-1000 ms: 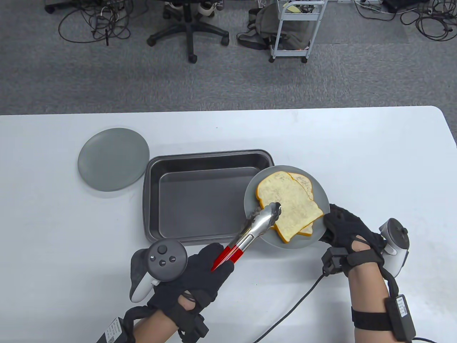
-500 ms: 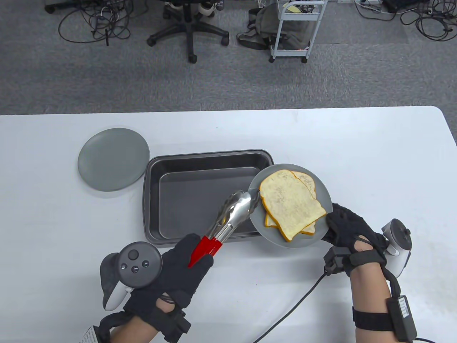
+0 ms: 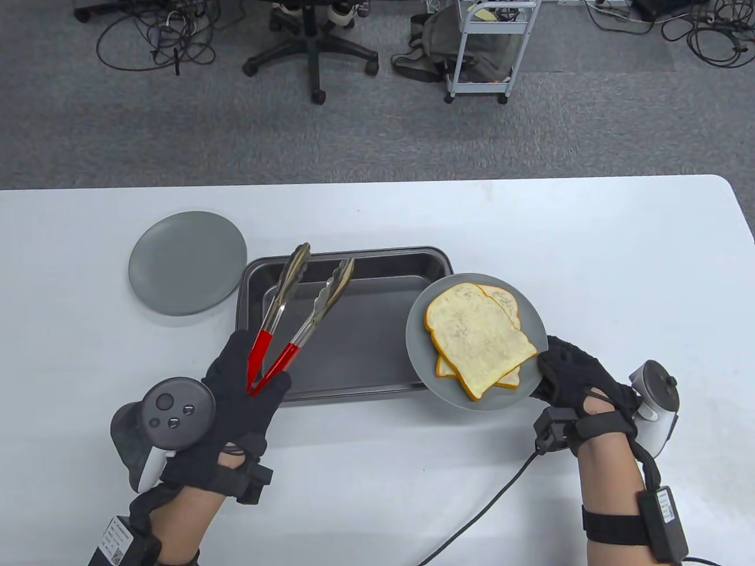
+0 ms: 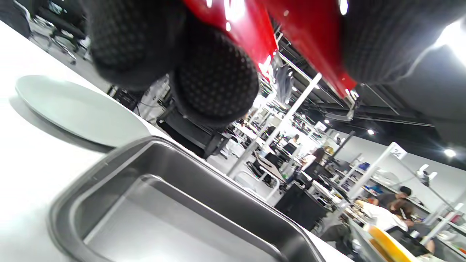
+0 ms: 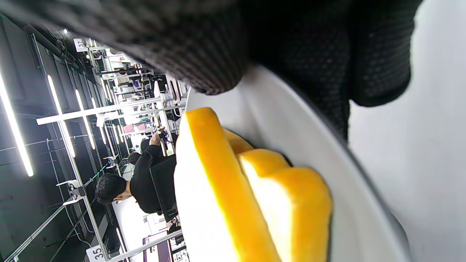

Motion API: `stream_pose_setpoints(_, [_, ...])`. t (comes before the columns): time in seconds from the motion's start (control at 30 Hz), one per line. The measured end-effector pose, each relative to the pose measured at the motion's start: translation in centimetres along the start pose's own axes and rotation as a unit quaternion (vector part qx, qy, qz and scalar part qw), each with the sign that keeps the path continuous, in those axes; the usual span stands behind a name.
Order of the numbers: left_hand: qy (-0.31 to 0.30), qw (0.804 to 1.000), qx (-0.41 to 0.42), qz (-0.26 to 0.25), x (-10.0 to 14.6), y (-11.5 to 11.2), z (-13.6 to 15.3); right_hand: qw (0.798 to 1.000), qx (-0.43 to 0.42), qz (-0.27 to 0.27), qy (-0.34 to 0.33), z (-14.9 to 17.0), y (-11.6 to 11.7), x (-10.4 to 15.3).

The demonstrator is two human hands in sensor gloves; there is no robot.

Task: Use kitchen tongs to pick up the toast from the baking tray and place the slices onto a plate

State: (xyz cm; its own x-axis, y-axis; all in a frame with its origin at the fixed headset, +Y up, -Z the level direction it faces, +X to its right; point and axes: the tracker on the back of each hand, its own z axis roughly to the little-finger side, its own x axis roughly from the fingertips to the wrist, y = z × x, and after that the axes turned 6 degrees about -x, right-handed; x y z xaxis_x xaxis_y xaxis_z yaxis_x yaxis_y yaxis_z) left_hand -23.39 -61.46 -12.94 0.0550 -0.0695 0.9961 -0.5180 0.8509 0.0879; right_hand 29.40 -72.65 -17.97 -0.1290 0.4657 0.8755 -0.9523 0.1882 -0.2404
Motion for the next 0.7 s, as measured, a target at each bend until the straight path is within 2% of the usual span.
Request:
stream_pose_setpoints(0.4, [0.091, 0.991, -0.065, -0.067, -3.6, -0.3, 5.1, 1.000, 0.007, 0.003, 0.001, 0.0, 0.0, -0.2])
stream_pose_setpoints(0.7, [0.206, 0.975, -0.055, -0.069, -6.5, -1.1, 9.8, 1.000, 0.007, 0.005, 0.001, -0.1, -0.1, -0.2])
